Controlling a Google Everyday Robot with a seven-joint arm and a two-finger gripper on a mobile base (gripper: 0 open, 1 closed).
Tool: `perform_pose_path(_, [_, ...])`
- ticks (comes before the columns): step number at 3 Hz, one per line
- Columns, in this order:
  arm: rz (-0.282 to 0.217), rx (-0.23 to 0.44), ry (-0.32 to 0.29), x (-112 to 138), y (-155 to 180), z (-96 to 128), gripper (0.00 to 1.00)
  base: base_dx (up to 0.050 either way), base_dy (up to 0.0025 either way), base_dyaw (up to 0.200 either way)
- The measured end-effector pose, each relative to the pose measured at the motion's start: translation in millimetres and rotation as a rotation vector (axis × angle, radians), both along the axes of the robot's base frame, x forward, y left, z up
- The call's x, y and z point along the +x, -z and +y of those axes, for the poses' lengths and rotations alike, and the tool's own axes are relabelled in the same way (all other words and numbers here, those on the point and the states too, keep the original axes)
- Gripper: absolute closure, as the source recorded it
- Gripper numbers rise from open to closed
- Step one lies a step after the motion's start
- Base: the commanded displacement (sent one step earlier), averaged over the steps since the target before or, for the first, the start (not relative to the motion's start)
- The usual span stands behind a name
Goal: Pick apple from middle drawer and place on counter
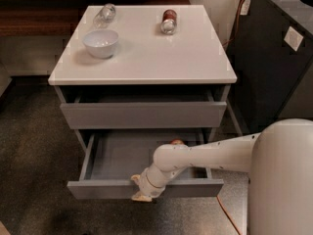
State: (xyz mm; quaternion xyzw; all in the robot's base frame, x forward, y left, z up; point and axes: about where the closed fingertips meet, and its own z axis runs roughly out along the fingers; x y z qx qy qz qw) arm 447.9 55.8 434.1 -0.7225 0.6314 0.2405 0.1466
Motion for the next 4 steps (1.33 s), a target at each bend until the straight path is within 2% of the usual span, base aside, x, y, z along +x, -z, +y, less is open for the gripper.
perform_pose_path(4, [0.000, 0.000, 0.000, -0.1, -3.9, 0.1, 1.00, 0.000, 0.00000, 0.000])
